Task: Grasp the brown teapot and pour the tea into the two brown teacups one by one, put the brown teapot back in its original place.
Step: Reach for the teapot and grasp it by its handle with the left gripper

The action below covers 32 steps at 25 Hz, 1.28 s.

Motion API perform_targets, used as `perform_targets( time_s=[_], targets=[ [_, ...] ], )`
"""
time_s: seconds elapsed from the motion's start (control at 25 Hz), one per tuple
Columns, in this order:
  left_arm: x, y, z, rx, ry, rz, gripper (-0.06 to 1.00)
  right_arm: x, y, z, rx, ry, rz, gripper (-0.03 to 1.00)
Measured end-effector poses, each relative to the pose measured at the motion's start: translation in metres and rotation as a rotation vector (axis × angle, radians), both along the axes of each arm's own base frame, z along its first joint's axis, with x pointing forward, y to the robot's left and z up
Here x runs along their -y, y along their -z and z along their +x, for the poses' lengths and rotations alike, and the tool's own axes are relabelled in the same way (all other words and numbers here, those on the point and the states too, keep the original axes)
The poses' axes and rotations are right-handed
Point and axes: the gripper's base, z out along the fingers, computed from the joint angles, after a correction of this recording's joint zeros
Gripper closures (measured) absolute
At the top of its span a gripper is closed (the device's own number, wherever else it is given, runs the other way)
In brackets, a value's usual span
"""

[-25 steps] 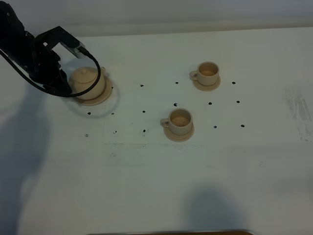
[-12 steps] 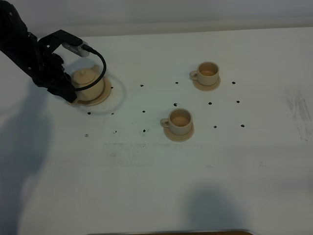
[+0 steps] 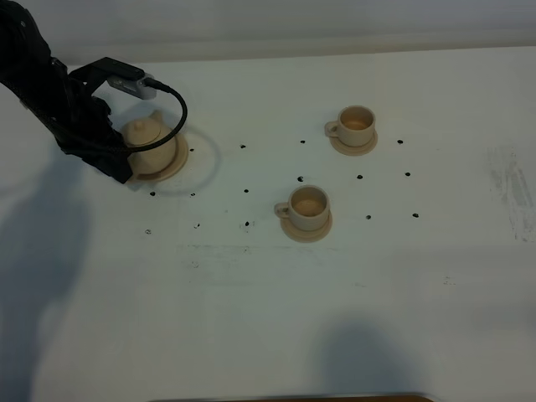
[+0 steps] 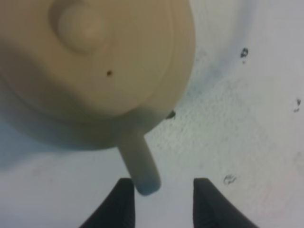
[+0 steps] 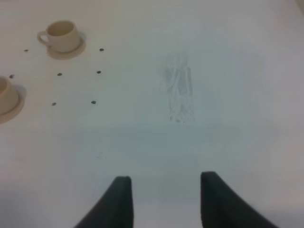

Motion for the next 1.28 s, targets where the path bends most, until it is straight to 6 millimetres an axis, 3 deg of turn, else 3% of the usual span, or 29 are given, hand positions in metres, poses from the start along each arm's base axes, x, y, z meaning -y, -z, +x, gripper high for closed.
perform_targets(
  time_s=[0.28,0.52,0.84,1.28],
  targets=[
    [-0.001,-0.031,-0.002,0.104,-0.068,0.033,0.66,0.000,0.000,0.000,0.000,0.000,0.000,0.62],
    [-0.009,-0.046,-0.020,0.184,-0.200,0.082,0.66,0.000,0.000,0.000,0.000,0.000,0.000,0.62],
    [-0.016,-0.043,-0.045,0.186,-0.434,0.028,0.66,0.000,0.000,0.000,0.000,0.000,0.000,0.62],
    [0.001,-0.038,-0.056,0.179,-0.405,0.025,0.66,0.000,0.000,0.000,0.000,0.000,0.000,0.62]
  ],
)
